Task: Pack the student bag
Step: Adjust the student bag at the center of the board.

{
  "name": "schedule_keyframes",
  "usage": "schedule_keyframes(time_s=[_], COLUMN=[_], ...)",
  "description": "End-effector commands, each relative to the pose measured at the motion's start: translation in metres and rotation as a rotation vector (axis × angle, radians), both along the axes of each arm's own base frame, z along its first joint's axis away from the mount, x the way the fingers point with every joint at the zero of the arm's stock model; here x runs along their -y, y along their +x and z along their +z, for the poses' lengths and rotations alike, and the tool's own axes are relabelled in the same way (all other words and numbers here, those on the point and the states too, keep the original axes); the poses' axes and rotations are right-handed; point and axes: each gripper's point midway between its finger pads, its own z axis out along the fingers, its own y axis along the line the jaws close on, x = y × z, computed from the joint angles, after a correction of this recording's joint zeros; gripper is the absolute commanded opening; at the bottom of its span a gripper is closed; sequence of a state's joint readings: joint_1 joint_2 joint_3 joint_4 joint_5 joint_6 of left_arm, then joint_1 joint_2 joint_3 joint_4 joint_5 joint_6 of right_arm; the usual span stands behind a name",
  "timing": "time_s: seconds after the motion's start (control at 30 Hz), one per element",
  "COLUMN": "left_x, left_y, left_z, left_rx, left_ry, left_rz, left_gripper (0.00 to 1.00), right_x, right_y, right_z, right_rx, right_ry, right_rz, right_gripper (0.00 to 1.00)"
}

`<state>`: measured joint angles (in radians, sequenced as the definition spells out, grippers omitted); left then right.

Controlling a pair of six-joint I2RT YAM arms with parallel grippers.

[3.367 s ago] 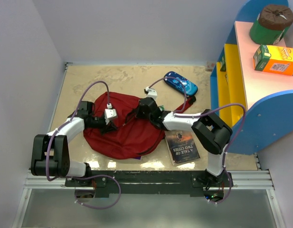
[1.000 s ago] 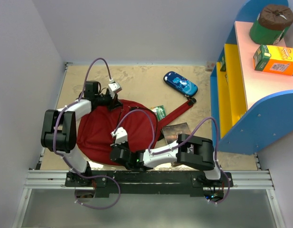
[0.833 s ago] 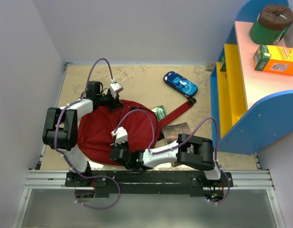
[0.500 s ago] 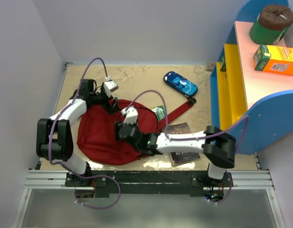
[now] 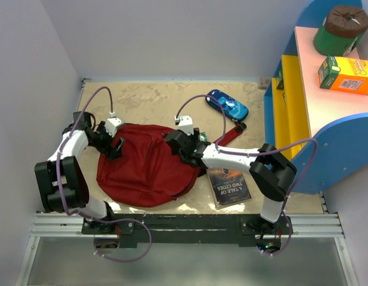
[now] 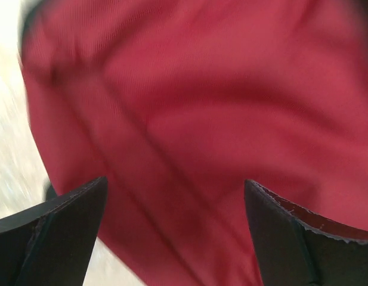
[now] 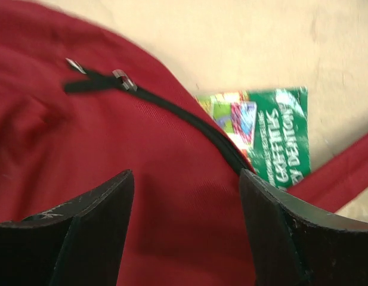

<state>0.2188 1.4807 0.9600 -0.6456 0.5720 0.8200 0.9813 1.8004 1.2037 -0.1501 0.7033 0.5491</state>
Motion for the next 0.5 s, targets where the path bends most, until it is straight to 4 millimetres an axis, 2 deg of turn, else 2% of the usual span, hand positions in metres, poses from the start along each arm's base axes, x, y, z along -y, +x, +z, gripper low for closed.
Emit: schedule_keyframes(time_s=[0.0,0.07,0.13,0.17,0.2,0.23,0.27,0.3,0.33,0.37,0.4,0.43,0.47], left_x=[-0.041,-0.044,-0.043,-0.039,-0.038,-0.038,-0.033,-0.030,-0.029,-0.021,-0.018,-0.016,-0.007], left_y=[-0.017,-0.021,-0.014,-0.011,-0.003,0.011,0.020,0.032,0.050,0.060,0.073,0.091,0.100], left_z=[-0.030,-0.042,-0.046,-0.052,-0.051,-0.047,-0.043,-0.038,-0.026,-0.025,-0.019,-0.005,-0.003], left_rx=[-0.092,-0.118,-0.120,-0.140,-0.131,-0.110,-0.090,-0.072,-0.033,-0.028,-0.006,0.040,0.050], left_ry=[0.140,0.157,0.146,0.120,0.100,0.085,0.062,0.043,0.039,0.035,0.021,0.018,0.016], left_rz=[0.054,0.060,0.065,0.066,0.085,0.097,0.103,0.136,0.143,0.139,0.169,0.174,0.166], left_gripper=[1.00,1.00,1.00,0.89,0.81,0.72,0.47,0.34,0.24,0.20,0.19,0.18,0.15], right_x=[0.016,0.019,0.021,0.022,0.019,0.020,0.019,0.018,0.017,0.014,0.013,0.009,0.001], right_y=[-0.006,-0.009,-0.012,-0.014,-0.014,-0.017,-0.018,-0.019,-0.020,-0.022,-0.023,-0.024,-0.031], right_z=[-0.006,-0.009,-0.011,-0.009,0.001,0.003,0.007,0.015,0.017,0.020,0.021,0.026,0.026], right_rx=[-0.018,-0.027,-0.034,-0.032,-0.018,-0.021,-0.020,-0.012,-0.016,-0.024,-0.033,-0.038,-0.062], right_ry=[-0.055,-0.057,-0.042,-0.026,0.016,0.035,0.054,0.085,0.099,0.116,0.132,0.151,0.180], right_rz=[0.000,0.001,0.002,0.003,0.002,0.007,0.011,0.013,0.014,0.021,0.019,0.027,0.062], right_gripper=[0.72,0.70,0.59,0.51,0.31,0.16,0.07,0.00,0.00,0.00,0.00,0.00,0.00])
